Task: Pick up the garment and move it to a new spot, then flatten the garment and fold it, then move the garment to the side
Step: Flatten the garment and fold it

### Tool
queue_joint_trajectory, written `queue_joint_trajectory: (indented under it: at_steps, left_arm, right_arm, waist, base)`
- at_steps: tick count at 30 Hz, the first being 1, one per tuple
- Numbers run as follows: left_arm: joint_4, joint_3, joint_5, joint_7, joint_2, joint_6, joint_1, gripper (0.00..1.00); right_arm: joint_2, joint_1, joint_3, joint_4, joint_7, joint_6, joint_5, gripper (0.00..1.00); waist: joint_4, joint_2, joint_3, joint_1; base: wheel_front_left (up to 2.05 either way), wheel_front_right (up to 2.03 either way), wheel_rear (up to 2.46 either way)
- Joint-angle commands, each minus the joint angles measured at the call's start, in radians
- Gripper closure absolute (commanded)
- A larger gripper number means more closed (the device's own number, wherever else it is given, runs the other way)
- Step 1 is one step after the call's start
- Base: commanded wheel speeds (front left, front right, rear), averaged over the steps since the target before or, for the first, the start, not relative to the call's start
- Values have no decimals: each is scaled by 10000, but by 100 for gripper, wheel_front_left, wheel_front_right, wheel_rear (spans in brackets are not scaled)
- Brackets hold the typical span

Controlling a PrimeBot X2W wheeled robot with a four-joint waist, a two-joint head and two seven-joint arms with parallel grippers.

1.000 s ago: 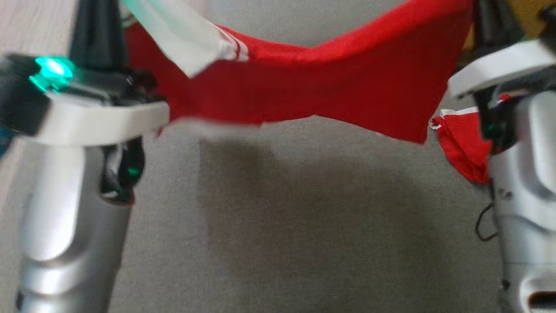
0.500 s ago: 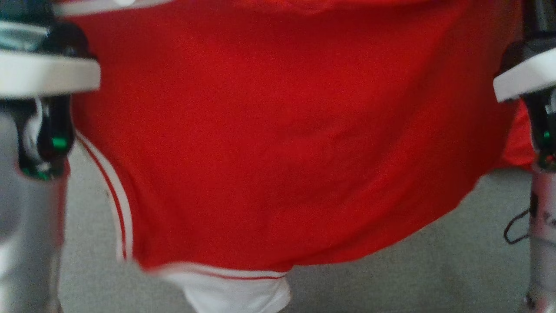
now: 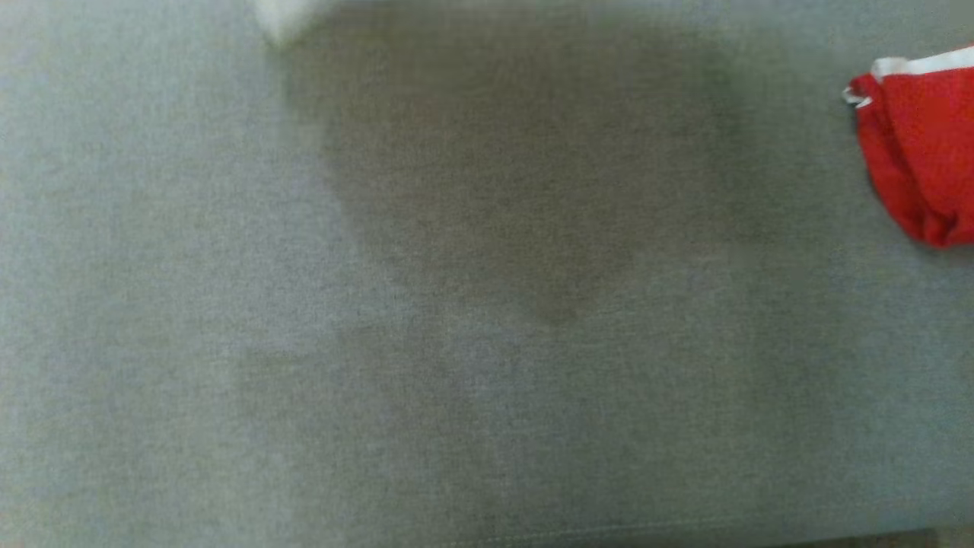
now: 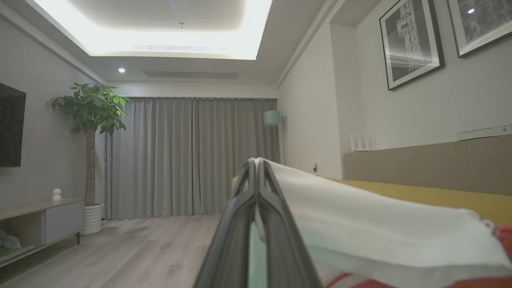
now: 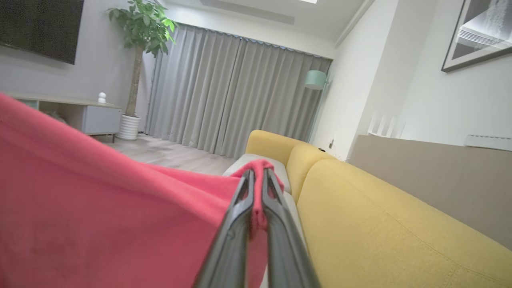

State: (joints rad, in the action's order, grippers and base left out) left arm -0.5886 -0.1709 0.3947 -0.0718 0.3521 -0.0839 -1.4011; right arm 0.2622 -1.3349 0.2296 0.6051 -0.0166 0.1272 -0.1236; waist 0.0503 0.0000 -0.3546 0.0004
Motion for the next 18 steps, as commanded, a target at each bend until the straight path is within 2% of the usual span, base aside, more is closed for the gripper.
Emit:
queue_joint_trajectory:
  at_steps: [1, 4, 6, 9, 14, 18]
  left_arm:
    - [-222, -46, -122, -239, 403, -103, -597, 100]
    - [-1162, -327, -152, -887, 116, -243, -1008, 100]
    - [-1742, -505, -171, -1323, -49, -302, -793, 100]
    - [-2231, -913, -200, -1594, -183, -396, -304, 100]
    - [-2351, -1818, -98, -1812, -262, -459, 1344, 100]
    - [-1932, -2728, 254, -1860, -30, -464, 3004, 100]
  right_arm:
    - [-229, -368, -46, 375, 408, 35, 196, 100]
    - [-340, -663, 86, 1626, 1094, 35, 528, 100]
    - [-323, -404, 480, 2398, 1436, 35, 962, 100]
    - [-424, -82, 751, 3383, 1654, 35, 1002, 100]
    - [-389, 829, 1164, 4703, 1846, 35, 842, 100]
    - [-296, 1682, 1750, 5525, 1622, 35, 355, 100]
  waist:
    - [-134, 0, -233, -4]
    - [-348, 0, -242, -4]
    - [-447, 0, -48, -4]
    - [-543, 0, -56, -4]
    - [-773, 0, 206, -4]
    - [-919, 0, 621, -4]
  base:
    - [0, 0, 0]
    - [0, 0, 0]
    - [0, 0, 0]
    - [0, 0, 0]
    - [0, 0, 0]
    - [0, 0, 0]
